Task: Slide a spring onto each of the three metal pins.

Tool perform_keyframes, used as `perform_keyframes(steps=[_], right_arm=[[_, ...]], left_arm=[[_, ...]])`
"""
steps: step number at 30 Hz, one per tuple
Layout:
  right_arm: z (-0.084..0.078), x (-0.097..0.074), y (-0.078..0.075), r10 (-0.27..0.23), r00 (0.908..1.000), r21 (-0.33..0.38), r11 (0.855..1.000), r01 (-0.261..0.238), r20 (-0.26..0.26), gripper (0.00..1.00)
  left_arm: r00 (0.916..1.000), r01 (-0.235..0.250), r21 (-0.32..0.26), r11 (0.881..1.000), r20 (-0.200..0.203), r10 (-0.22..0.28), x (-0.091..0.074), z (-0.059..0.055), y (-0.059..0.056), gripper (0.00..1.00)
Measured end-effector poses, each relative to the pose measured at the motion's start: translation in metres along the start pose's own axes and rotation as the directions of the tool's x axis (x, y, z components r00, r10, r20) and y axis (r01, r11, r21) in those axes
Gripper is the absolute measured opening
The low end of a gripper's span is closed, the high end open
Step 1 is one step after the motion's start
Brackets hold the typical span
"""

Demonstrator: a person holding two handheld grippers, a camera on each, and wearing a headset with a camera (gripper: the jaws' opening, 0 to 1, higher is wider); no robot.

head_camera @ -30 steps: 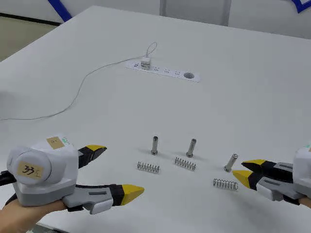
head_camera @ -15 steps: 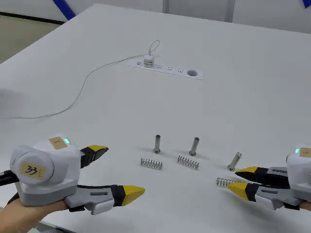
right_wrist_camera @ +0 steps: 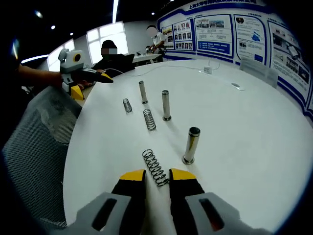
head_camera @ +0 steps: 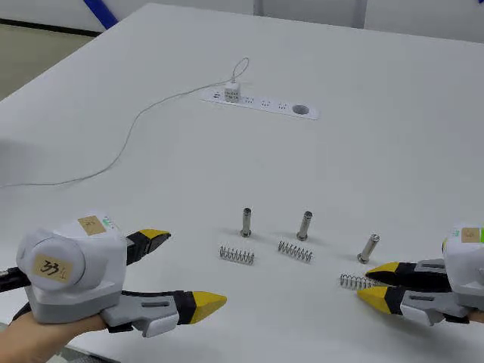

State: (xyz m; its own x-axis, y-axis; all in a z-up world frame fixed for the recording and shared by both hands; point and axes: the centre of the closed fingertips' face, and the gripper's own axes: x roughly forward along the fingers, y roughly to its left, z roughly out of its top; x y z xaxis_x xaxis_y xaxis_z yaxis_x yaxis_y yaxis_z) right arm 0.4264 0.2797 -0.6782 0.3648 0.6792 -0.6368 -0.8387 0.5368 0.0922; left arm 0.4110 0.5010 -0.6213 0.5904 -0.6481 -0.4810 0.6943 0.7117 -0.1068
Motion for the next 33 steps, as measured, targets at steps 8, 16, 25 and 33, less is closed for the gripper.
perform_keyframes(steps=[8,16,25,33], right_arm=[[-0.004,0.000,0.000,-0.013,0.9997,-0.039,0.999,0.012,-0.023,0.12],[-0.005,-0.001,0.000,-0.026,0.9989,-0.054,0.998,0.024,-0.039,0.11],[0.013,-0.009,0.001,-0.043,0.9991,-0.115,0.992,0.043,0.004,0.10],[0.031,-0.015,0.006,-0.045,0.9988,-0.157,0.986,0.048,0.020,0.10]], left_arm=[[1.0000,0.002,0.007,1.000,-0.007,-0.002,0.000,-0.001,-0.001,0.80],[0.9999,0.009,0.018,1.000,-0.013,-0.009,0.000,-0.002,-0.004,0.80],[0.9999,0.005,0.009,1.000,-0.010,-0.005,0.000,-0.001,-0.002,0.80],[0.9999,0.006,0.012,1.000,-0.015,-0.006,0.000,-0.002,-0.003,0.78]])
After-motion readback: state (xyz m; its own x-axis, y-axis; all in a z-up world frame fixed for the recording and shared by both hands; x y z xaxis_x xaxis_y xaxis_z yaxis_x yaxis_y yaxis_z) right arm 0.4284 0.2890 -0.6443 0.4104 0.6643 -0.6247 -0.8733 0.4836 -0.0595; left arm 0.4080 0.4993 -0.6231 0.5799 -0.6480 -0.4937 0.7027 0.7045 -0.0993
